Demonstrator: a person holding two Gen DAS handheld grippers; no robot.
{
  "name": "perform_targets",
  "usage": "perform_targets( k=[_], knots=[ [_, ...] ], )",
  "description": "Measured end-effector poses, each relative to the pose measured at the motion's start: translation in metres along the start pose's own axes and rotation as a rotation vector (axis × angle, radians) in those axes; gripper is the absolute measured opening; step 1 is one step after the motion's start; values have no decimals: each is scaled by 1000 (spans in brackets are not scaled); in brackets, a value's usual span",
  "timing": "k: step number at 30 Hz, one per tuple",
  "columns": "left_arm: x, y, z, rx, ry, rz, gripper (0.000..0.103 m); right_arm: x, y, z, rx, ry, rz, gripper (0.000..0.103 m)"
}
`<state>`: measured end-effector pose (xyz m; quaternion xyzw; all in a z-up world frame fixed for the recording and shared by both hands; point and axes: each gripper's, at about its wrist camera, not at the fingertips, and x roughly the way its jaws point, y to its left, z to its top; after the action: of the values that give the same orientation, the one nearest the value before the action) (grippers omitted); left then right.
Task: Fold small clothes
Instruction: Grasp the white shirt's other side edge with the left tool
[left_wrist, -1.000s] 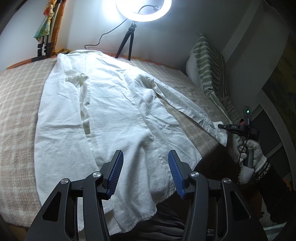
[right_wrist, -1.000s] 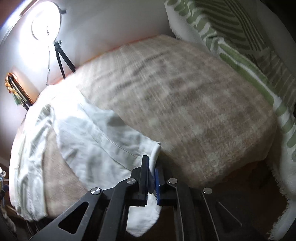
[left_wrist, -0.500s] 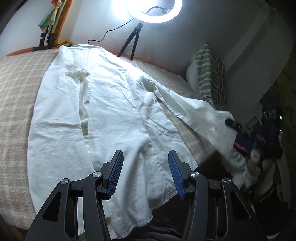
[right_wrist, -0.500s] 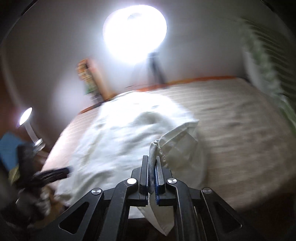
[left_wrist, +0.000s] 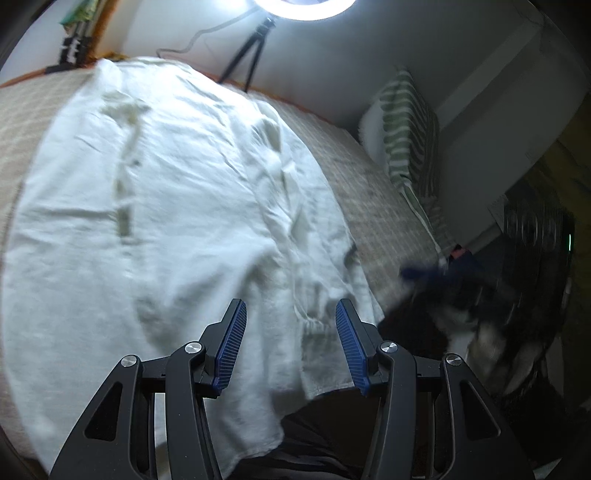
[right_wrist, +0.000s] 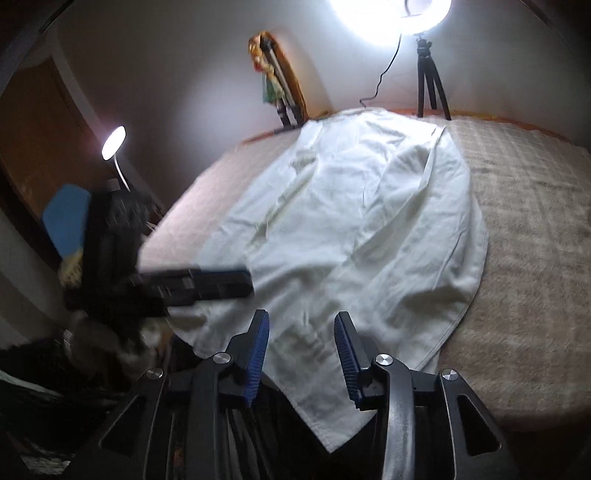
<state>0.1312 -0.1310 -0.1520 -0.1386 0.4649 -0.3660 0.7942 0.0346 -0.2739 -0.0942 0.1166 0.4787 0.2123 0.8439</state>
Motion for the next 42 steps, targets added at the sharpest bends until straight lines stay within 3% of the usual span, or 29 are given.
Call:
perform_targets(
  k=[5, 8, 16, 21, 23, 24, 26, 27, 28, 33, 38, 42],
  knots=[
    [28, -18, -6, 72, 70, 36, 49, 0, -34, 56, 60, -33, -80, 41],
    [39, -20, -9, 94, 95, 66, 49, 17, -59, 99, 113, -6, -91, 40],
    [43, -14, -9, 64, 42, 36, 49, 97, -119, 195, 163, 101, -265, 37],
    [50, -16, -4, 80, 35, 15, 44, 131, -150, 221, 218, 145, -317, 36],
    [52, -17, -3, 84, 40, -8, 30, 144, -156, 227, 213, 170, -347, 34],
    [54, -17, -3, 87, 40, -15, 19, 151, -159, 230, 208, 182, -352, 31],
    [58, -17, -4, 99, 46, -21, 10, 161, -160, 235, 188, 199, -364, 20],
    [60, -15, -4, 95, 48, -25, 6, 165, -160, 236, 178, 209, -384, 7],
    [61, -14, -4, 85, 50, -36, 5, 168, -160, 236, 168, 217, -410, 2],
    [57, -8, -3, 52, 33, -75, 3, 163, -152, 246, 113, 197, -441, 0],
    [44, -6, -1, 34, 16, -108, 2, 150, -130, 265, 76, 154, -410, 0],
    [41, 0, 2, 13, 12, -97, 2, 167, -102, 275, -8, 165, -401, 0]
  ],
)
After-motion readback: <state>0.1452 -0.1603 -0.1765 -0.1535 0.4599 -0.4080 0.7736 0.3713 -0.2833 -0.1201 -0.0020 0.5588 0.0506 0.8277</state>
